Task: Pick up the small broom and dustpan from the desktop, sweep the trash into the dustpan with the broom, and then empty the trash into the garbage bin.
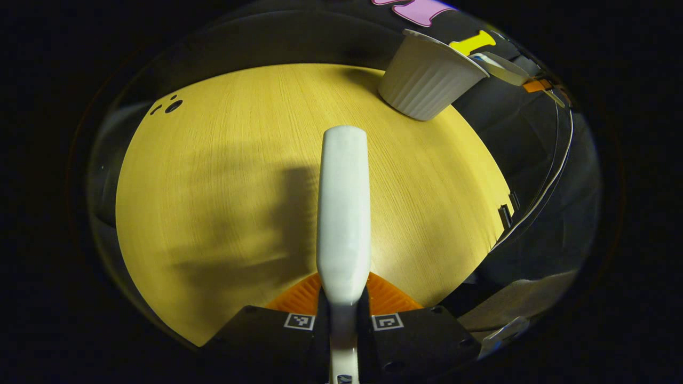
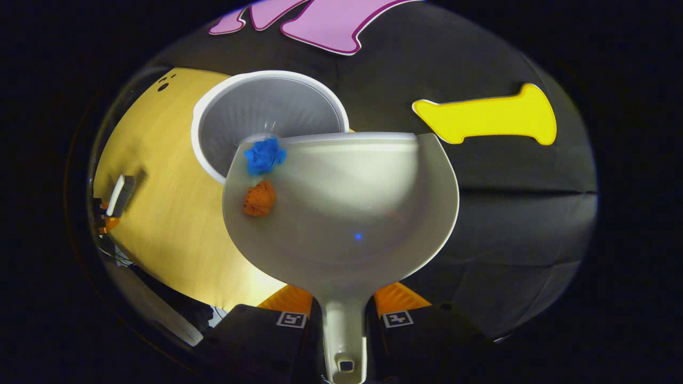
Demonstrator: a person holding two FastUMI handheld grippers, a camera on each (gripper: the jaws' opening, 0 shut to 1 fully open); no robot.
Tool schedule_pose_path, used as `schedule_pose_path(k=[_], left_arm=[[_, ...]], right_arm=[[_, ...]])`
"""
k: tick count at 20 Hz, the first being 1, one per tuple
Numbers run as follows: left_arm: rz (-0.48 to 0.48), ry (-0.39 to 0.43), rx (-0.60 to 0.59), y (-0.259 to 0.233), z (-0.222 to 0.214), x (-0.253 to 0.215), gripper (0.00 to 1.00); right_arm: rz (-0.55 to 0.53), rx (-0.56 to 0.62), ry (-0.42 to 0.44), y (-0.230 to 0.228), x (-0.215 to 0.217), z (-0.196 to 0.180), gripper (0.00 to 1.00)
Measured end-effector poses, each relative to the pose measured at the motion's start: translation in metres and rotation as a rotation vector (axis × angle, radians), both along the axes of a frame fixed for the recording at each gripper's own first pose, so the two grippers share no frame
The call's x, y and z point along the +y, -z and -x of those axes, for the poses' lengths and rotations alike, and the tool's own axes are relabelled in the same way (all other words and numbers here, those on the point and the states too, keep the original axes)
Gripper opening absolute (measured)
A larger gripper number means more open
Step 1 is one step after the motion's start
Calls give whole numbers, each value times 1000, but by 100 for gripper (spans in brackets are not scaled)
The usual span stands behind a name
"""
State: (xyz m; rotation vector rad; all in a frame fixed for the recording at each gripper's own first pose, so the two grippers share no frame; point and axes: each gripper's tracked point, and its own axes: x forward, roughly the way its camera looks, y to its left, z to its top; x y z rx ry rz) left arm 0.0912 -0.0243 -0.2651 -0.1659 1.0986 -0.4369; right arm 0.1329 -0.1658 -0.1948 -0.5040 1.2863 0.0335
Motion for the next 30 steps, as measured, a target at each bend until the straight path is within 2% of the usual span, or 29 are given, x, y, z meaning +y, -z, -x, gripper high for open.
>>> schedule_pose_path(k=[2, 3, 4, 7, 9, 10, 15, 19, 22, 23, 25, 30], left_arm=[[3, -9, 3, 1, 1, 0, 24], [4, -12, 6, 1, 2, 0, 24], [1, -17, 6, 2, 2, 0, 24], [6, -40, 12, 4, 5, -1, 24], [16, -63, 17, 5, 5, 0, 24], [20, -71, 20, 5, 7, -1, 24], [17, -85, 24, 4, 4, 0, 24], [-4, -86, 14, 4, 4, 1, 24], [-19, -103, 17, 3, 4, 2, 24], [-26, -105, 20, 3, 4, 3, 24], [-38, -104, 16, 2, 4, 3, 24], [-85, -105, 2, -1, 3, 6, 25]], right_arm=[[14, 44, -20, -2, 2, -9, 37], [22, 73, -38, -2, 2, -13, 41], [33, 101, -56, -1, 4, -19, 36], [46, 168, -89, -4, 8, -29, 37], [31, 183, -90, -3, 11, -34, 41], [31, 185, -91, -1, 11, -35, 37], [25, 180, -101, 2, 9, -40, 37], [-3, 102, -105, -1, 6, -40, 37], [-116, 9, -67, -4, 15, -26, 33], [-154, -21, -56, -7, 17, -22, 36], [-224, -77, -26, -8, 19, -13, 33], [-385, -220, 28, -25, 31, 28, 36]])
